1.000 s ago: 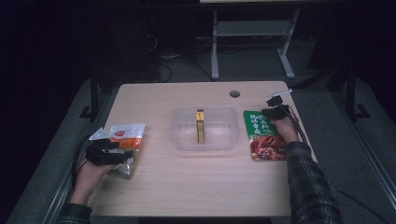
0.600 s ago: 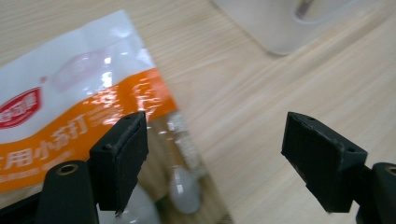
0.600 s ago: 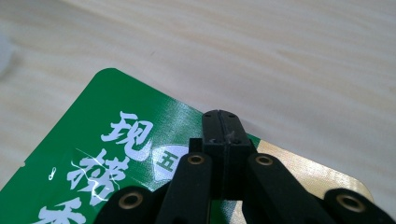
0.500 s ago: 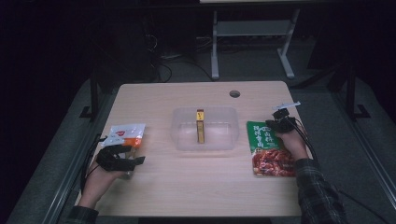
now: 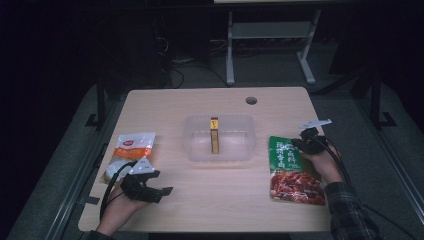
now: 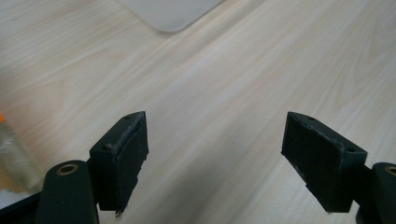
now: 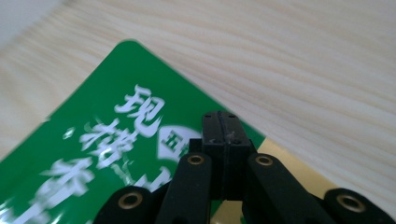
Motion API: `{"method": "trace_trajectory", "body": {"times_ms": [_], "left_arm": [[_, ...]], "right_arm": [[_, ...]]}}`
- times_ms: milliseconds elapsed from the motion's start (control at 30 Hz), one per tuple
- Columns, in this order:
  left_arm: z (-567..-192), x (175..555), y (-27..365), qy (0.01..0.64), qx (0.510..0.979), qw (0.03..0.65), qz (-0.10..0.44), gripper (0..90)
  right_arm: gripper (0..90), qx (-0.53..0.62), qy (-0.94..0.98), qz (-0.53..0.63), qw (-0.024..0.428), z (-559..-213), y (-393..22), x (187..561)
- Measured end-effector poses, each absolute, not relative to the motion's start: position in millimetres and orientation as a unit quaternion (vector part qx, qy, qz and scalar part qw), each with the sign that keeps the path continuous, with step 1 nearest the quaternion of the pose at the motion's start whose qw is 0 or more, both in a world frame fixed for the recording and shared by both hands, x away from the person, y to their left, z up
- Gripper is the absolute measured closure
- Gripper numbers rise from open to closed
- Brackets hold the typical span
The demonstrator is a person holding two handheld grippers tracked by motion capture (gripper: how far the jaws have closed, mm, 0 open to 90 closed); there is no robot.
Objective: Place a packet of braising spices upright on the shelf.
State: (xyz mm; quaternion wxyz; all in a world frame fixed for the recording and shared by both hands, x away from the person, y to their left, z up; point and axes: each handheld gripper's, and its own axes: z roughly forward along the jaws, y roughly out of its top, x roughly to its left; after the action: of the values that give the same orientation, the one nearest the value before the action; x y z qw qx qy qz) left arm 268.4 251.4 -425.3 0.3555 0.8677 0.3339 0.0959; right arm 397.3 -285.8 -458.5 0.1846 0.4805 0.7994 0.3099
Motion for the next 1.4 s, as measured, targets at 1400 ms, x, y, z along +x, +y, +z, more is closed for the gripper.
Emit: {"method": "trace_trajectory", "body": {"times_ms": [1400], "left_arm": [[-439, 269, 240, 0.32, 0.88, 0.346, 0.06, 22.2]], "right_arm": [[90.0, 0.378, 0.875, 0.281, 0.11, -454, -264, 284]]}}
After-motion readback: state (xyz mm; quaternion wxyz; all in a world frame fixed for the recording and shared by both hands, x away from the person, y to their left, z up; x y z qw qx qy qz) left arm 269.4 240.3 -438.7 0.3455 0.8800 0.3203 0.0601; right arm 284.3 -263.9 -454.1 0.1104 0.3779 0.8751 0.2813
